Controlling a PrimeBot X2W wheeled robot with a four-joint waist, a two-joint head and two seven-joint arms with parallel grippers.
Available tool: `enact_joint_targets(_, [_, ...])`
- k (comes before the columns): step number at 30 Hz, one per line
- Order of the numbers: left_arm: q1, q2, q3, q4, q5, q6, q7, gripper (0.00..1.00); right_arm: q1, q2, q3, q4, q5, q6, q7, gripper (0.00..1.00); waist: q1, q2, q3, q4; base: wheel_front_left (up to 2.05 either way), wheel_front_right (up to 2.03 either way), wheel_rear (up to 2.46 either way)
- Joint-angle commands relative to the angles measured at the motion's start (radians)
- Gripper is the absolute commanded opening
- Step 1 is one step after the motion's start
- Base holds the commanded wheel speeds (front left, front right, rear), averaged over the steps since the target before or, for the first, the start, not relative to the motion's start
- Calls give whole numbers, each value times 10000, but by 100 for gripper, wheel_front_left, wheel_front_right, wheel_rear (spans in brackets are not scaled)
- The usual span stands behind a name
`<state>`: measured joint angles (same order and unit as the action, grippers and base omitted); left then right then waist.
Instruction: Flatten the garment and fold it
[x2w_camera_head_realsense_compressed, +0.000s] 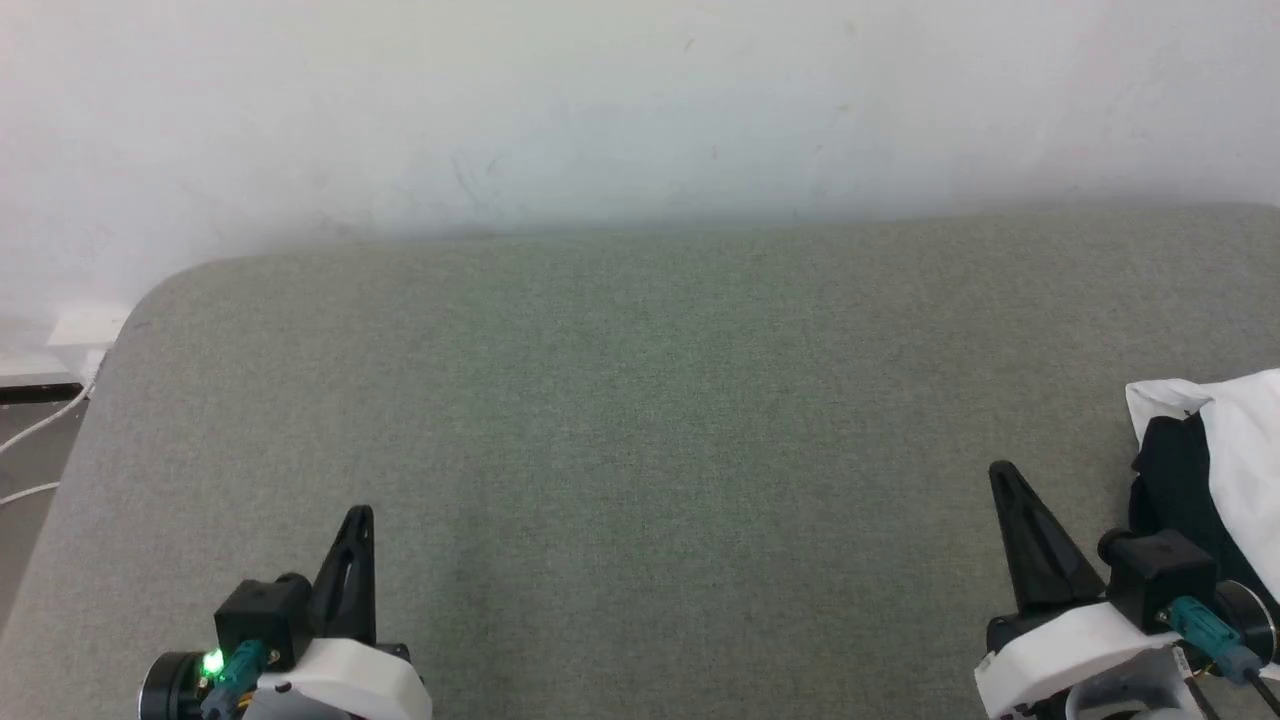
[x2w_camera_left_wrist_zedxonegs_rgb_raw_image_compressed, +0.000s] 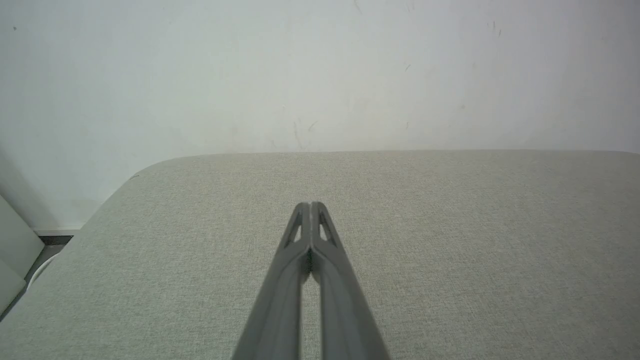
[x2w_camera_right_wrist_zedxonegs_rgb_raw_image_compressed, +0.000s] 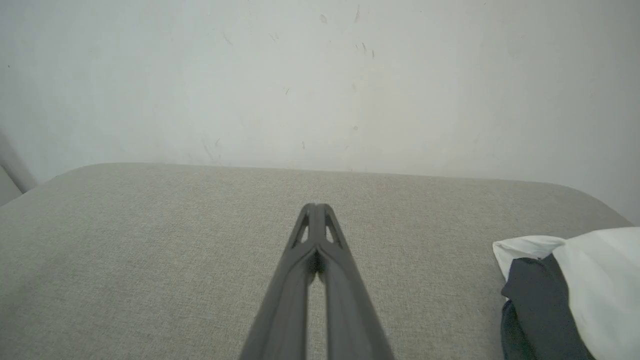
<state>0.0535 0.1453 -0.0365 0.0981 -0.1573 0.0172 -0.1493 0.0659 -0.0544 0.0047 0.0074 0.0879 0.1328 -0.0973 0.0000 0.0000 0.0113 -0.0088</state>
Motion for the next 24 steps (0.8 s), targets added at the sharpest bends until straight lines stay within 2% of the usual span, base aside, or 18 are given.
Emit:
enact_joint_targets(1, [-180, -59, 60, -85, 128, -60, 46, 0, -141, 16, -17, -25, -75, -8, 55, 0, 0, 0, -2, 2, 0, 0, 0])
enact_joint_targets(24, [-282, -315, 148, -342, 543, -92, 462, 0, -290, 23, -26, -39, -306, -12, 319, 0, 0, 0, -34, 26, 0, 0, 0])
